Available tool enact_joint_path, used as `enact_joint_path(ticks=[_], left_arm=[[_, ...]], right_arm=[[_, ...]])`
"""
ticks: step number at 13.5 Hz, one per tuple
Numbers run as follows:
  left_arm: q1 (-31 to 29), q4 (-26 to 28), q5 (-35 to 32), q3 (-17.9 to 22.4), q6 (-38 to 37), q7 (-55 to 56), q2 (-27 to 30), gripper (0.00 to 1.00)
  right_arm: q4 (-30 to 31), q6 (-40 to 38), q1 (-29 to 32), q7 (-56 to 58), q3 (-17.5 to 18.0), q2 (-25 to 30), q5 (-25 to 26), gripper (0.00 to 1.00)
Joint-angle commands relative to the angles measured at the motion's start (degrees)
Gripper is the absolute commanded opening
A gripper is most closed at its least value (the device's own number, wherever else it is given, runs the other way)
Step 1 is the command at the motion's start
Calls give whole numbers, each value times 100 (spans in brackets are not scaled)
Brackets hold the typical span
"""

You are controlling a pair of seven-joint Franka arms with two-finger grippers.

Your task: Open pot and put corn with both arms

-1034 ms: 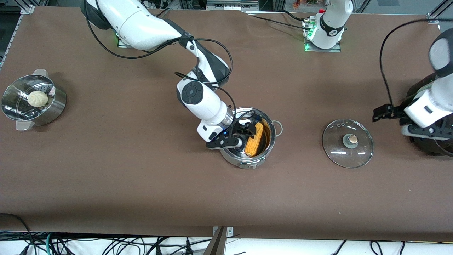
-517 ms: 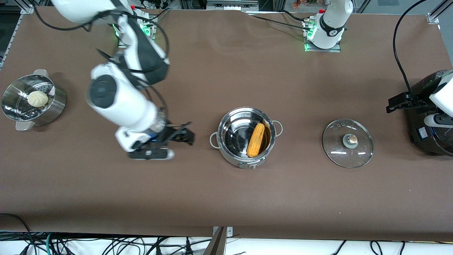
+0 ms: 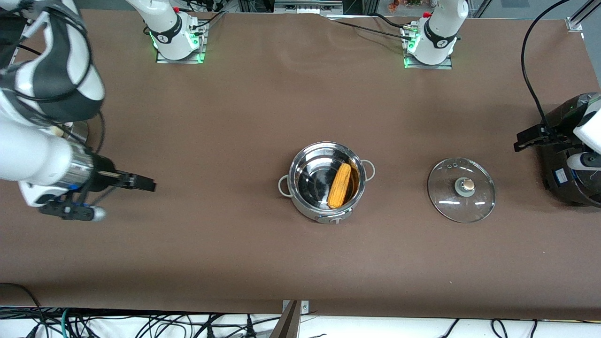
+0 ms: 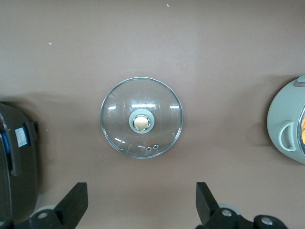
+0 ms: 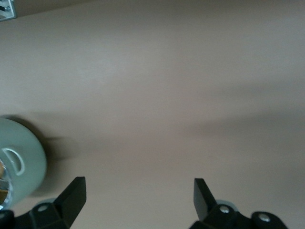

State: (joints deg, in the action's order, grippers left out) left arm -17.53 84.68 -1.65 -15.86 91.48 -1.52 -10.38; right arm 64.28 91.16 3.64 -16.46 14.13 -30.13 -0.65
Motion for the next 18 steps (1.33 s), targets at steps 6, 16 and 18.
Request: enact_joint_path(ticks=[6, 16, 18], left_arm=[[101, -312, -274, -225, -332, 319, -87, 100], [2061, -286, -318, 1621, -358, 328, 80, 100], [1991, -286, -301, 1647, -350, 310, 63, 100]], right_arm=[[1718, -107, 972, 1110, -217, 1736, 152, 100], [3003, -492, -9, 1162, -558, 3276, 531, 100], [2976, -458, -494, 1538, -1138, 3276, 513, 100]])
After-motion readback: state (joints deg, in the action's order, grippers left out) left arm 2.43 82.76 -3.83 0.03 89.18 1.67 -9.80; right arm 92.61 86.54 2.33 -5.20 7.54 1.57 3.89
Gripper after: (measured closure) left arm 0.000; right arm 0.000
